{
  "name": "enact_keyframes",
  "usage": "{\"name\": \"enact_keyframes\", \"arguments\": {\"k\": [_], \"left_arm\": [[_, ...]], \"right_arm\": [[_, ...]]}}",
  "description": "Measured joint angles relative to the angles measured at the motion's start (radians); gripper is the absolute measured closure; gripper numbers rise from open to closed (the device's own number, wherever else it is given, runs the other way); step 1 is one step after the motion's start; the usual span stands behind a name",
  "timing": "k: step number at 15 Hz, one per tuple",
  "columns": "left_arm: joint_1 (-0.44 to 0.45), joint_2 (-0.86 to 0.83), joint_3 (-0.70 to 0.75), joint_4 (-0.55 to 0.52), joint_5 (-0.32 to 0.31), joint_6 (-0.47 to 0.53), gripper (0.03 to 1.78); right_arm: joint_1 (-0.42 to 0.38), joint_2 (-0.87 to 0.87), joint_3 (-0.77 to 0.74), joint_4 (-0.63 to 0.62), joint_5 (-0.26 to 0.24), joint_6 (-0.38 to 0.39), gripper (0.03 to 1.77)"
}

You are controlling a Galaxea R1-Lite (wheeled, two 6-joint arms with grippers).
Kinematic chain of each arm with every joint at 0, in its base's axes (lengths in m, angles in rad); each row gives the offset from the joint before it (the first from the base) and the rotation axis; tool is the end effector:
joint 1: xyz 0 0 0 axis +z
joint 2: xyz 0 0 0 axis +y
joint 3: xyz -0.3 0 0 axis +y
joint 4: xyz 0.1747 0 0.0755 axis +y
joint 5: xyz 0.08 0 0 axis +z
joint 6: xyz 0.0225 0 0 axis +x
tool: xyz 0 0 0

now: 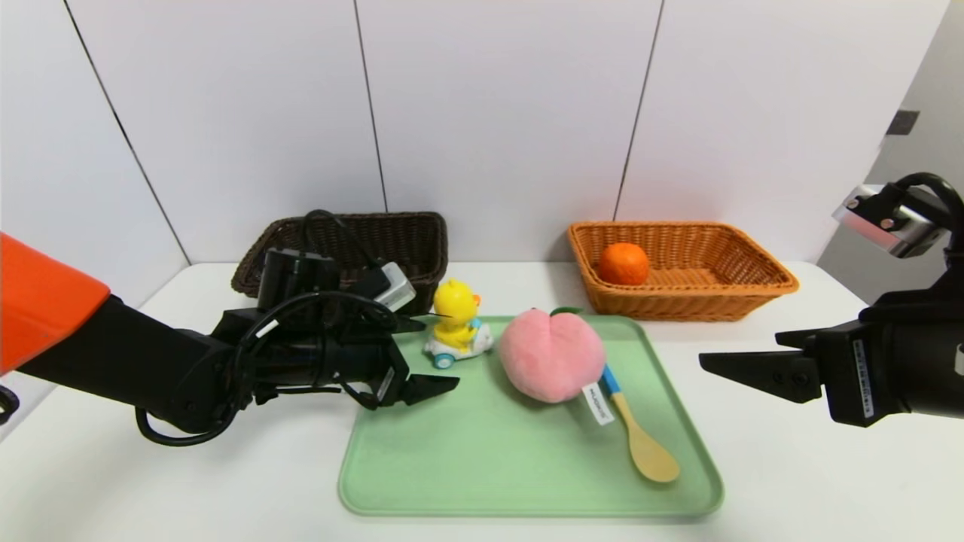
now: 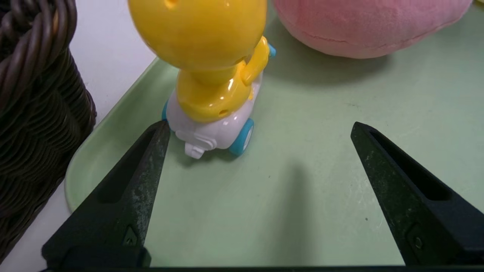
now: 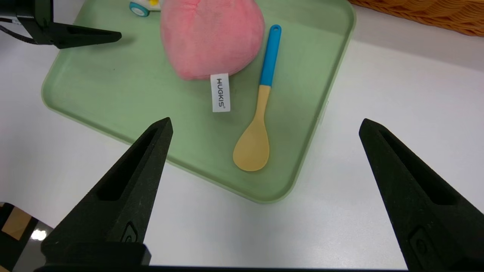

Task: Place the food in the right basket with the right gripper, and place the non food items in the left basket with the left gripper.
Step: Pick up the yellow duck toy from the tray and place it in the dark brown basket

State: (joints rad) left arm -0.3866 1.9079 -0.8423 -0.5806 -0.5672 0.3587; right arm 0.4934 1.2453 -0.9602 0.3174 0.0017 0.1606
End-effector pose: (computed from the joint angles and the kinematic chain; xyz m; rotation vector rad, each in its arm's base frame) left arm 0.3079 -0.1384 0.1206 0.2789 0.3279 -1.0125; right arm 0.1562 0.0841 0.2495 0.0047 0.6262 0.4306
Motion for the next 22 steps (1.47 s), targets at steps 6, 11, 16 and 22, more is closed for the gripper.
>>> {"name": "enact_keyframes", "arguments": {"k": [6, 11, 16, 22], "left_arm": [[0.007, 0.059, -0.058, 0.0, -0.004, -0.003, 0.12], [0.014, 0.089, -0.093, -0.001, -0.004, -0.013, 0.12], [0.01, 0.112, -0.139, 0.0, -0.004, -0.042, 0.12], [-0.002, 0.133, -0.168, -0.001, -0.004, -0.071, 0.12]], "right_arm": [[0.0, -0.004, 0.005, 0.0, 0.0, 0.0, 0.1], [0.002, -0.007, 0.005, -0.001, 0.001, -0.003, 0.1], [0.001, -0.007, 0.004, -0.001, 0.001, -0.002, 0.1], [0.001, -0.004, 0.004, -0.001, 0.001, -0.002, 0.1]]}}
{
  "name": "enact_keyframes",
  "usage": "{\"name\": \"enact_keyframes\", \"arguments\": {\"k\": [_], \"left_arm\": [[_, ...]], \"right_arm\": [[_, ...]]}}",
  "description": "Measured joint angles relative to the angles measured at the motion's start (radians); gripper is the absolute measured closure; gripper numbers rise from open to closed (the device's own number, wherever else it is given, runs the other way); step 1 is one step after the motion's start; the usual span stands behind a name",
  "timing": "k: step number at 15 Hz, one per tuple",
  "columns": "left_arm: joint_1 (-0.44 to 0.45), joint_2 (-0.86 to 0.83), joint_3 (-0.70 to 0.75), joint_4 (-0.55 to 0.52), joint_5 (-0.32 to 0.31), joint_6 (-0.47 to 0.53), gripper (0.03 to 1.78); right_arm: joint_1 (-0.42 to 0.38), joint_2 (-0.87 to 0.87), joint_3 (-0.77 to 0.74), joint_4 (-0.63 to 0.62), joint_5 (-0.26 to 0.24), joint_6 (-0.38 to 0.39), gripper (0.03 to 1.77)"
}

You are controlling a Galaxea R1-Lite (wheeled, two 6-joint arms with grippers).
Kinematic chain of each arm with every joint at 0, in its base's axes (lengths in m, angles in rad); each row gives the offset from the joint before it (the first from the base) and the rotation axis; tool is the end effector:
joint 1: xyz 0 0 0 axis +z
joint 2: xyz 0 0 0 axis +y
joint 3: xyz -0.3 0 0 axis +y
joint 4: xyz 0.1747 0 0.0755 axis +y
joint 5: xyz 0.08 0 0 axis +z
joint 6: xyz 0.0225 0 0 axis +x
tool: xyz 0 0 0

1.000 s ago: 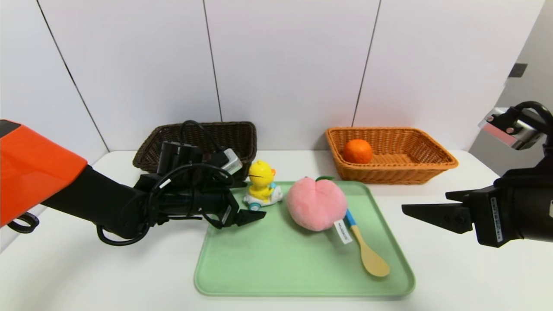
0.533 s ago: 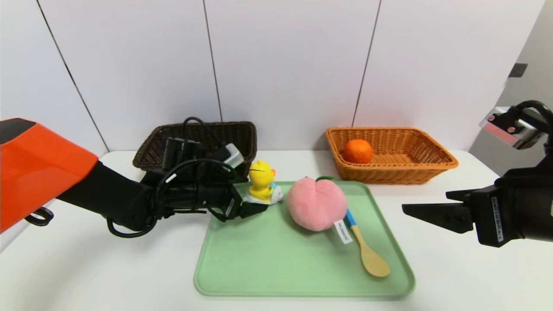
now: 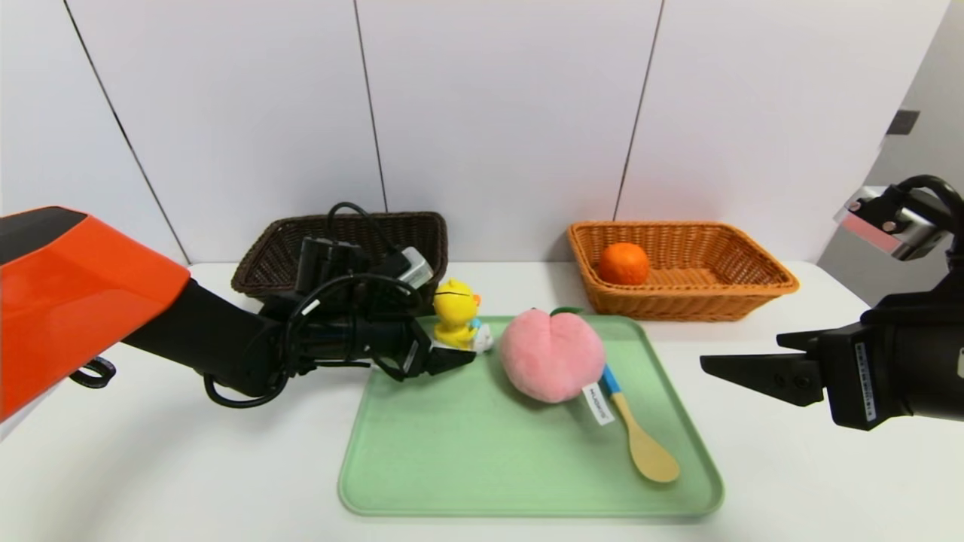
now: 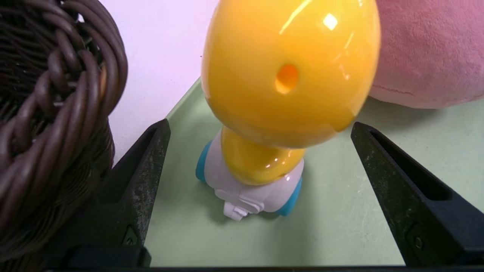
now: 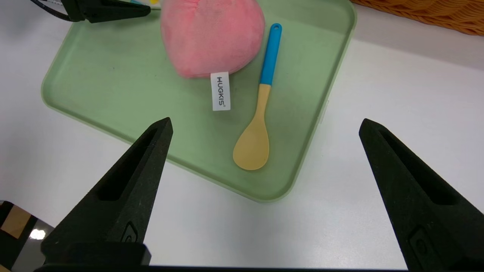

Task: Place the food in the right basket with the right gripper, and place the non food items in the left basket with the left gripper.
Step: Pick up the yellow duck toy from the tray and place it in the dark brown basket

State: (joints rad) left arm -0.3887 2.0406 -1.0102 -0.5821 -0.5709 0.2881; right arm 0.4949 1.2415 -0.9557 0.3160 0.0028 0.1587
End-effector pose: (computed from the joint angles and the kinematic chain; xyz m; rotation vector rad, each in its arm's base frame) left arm 0.3467 -0.1551 0.1137 0.2187 0.3243 -1.0019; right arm 0.1552 0.0838 0.2490 0.0029 0.6254 0.4338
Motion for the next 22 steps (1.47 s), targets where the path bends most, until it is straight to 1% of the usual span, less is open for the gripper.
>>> {"name": "enact_keyframes", "arguments": {"k": [8, 12, 22], "left_arm": [[-0.027, 0.031, -0.032, -0.001, 0.0, -0.005, 0.12], [-0.033, 0.049, -0.034, -0.036, 0.0, -0.006, 0.12], [-0.037, 0.069, -0.072, -0.033, 0.0, -0.011, 0.12]], "right_arm": [[0.002, 0.002, 0.0, 0.0, 0.0, 0.0, 0.1], [0.001, 0.003, -0.001, 0.0, 0.0, -0.001, 0.1], [0.001, 0.007, -0.001, 0.0, 0.0, 0.001, 0.1]]}}
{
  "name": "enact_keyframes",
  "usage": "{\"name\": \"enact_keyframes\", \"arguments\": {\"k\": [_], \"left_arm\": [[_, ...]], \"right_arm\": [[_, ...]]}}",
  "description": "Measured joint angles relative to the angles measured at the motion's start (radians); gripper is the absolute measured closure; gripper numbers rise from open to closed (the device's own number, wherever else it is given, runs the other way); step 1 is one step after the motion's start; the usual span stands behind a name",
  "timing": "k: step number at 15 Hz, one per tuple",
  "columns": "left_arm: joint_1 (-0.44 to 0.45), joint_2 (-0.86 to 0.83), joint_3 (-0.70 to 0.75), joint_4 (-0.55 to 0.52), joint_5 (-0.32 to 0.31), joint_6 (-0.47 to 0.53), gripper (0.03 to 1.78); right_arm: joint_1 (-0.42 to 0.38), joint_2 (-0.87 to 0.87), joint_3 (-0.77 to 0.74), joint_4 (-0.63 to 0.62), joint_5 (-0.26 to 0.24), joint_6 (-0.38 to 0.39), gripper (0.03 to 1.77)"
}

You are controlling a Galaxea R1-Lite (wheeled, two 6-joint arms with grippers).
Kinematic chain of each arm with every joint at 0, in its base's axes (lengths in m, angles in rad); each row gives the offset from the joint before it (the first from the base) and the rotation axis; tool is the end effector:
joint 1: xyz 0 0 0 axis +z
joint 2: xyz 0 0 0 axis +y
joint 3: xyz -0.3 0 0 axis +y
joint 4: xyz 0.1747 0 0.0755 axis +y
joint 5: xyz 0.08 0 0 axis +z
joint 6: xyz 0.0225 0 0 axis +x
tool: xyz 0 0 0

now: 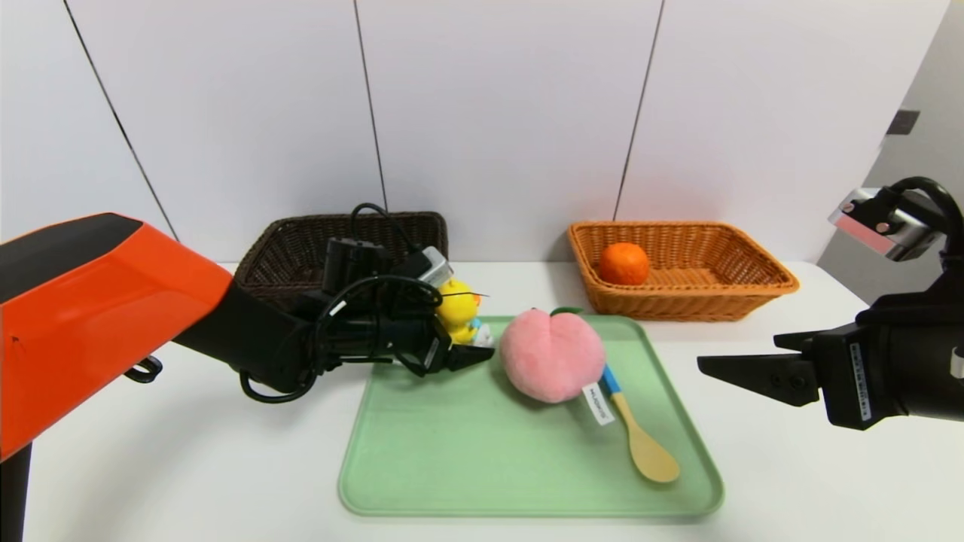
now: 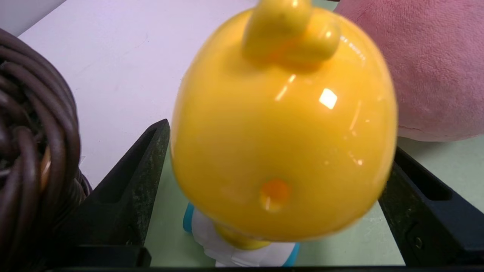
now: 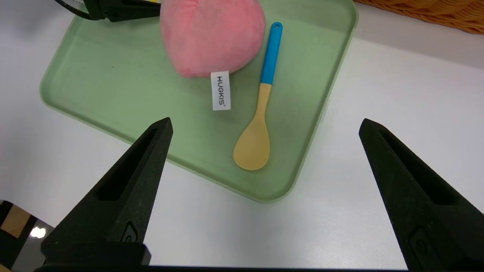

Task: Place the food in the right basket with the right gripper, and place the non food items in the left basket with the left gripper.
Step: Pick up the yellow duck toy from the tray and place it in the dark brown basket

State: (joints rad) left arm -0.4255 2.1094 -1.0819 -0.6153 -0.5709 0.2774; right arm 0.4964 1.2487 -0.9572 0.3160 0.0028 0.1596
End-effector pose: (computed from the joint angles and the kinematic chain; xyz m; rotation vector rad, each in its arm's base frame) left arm 0.3588 -0.1760 0.1074 0.2191 0.2892 -1.0339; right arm 0.1567 0.0849 0.2482 0.0018 0.6311 0.4342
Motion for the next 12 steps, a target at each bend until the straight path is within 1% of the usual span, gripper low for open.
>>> {"name": "enact_keyframes", "arguments": {"k": [5, 6, 8, 10, 12], "left_arm": [[-0.003, 0.007, -0.001, -0.001, 0.0, 0.001, 0.12], [-0.003, 0.007, -0.001, -0.001, 0.0, 0.001, 0.2], [-0.003, 0.008, -0.001, -0.002, 0.0, 0.002, 0.52], [-0.003, 0.008, -0.001, 0.0, 0.0, 0.001, 0.8], [-0.002, 0.008, -0.001, 0.0, 0.0, 0.002, 1.0]], "right_arm": [[0.0, 0.0, 0.0, 0.0, 0.0, -0.001, 0.1], [0.0, 0.0, 0.0, 0.0, 0.0, 0.0, 0.1], [0.0, 0.0, 0.0, 0.0, 0.0, 0.0, 0.1], [0.0, 0.0, 0.0, 0.0, 0.0, 0.0, 0.1], [0.0, 0.0, 0.0, -0.001, 0.0, 0.0, 0.1]]}}
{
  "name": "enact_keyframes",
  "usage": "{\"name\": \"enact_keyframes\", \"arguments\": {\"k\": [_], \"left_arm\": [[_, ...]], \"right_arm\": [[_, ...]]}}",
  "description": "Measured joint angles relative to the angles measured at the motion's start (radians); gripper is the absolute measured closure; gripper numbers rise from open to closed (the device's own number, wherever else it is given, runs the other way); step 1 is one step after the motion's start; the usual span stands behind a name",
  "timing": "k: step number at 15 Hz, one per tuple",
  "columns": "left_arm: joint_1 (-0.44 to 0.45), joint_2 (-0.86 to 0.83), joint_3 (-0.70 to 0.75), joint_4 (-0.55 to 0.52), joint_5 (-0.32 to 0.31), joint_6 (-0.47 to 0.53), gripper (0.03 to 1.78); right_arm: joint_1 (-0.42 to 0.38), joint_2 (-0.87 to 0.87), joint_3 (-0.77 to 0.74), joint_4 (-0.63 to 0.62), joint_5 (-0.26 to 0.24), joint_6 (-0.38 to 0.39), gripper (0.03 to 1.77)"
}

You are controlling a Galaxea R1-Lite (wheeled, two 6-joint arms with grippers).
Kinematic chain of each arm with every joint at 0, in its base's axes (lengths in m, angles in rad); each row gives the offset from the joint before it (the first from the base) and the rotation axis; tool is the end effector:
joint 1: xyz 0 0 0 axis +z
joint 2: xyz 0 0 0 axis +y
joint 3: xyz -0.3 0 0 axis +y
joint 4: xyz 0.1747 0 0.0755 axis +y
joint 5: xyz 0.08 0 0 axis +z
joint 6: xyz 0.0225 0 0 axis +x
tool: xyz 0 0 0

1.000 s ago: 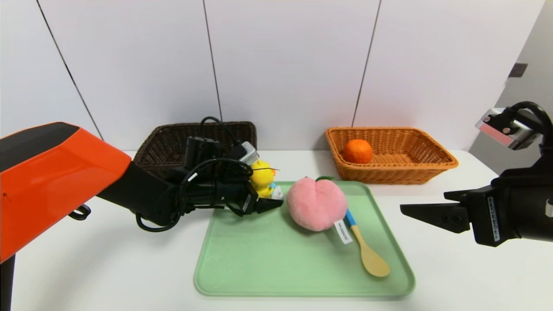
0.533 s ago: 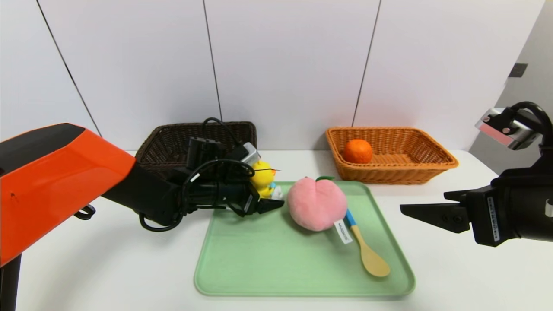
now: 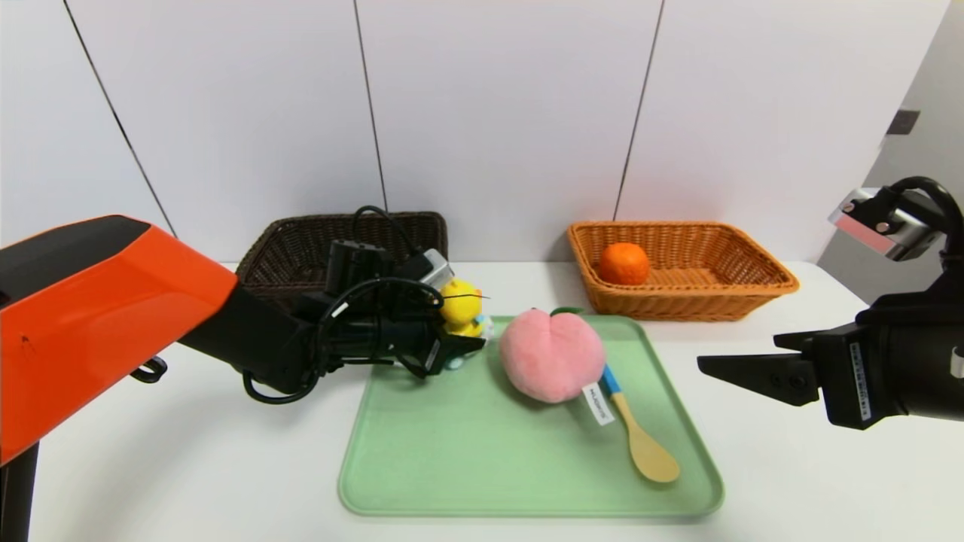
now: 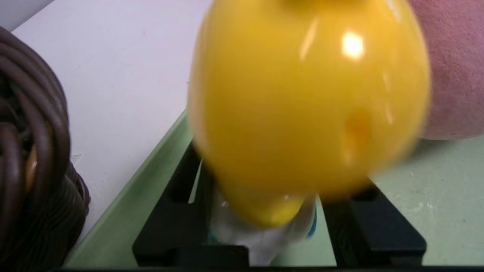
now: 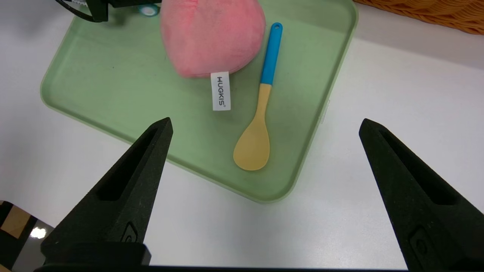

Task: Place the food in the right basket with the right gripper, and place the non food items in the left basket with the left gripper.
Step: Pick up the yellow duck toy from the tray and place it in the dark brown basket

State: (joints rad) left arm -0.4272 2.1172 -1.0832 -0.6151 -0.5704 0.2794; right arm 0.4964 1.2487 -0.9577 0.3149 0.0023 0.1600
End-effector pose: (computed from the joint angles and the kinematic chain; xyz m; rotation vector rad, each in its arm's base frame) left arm 0.3595 -0.1770 0.1046 0.2207 0.2951 -1.0359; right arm 0.1568 0.0850 0.2484 0.0024 0.6296 0.4338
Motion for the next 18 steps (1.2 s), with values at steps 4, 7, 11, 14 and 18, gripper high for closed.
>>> {"name": "enact_keyframes", "arguments": {"k": [4, 7, 11, 14, 18], "left_arm": [[-0.002, -0.001, 0.003, -0.001, 0.0, 0.001, 1.07], [-0.002, -0.006, 0.006, -0.002, 0.0, 0.003, 1.07], [-0.005, -0.035, 0.021, 0.0, 0.0, 0.004, 1.07], [-0.012, -0.068, 0.041, 0.002, -0.001, 0.004, 1.07], [-0.028, -0.126, 0.083, 0.005, 0.0, 0.004, 1.07]], "right_arm": [[0.0, 0.001, 0.001, -0.026, 0.001, 0.001, 0.1], [0.0, 0.001, 0.002, -0.026, 0.001, 0.001, 0.1], [0.001, 0.001, 0.002, -0.026, 0.001, 0.002, 0.1], [0.005, 0.001, 0.002, -0.026, 0.001, 0.001, 0.1], [0.008, 0.001, 0.002, -0.028, 0.0, 0.002, 0.1]]}}
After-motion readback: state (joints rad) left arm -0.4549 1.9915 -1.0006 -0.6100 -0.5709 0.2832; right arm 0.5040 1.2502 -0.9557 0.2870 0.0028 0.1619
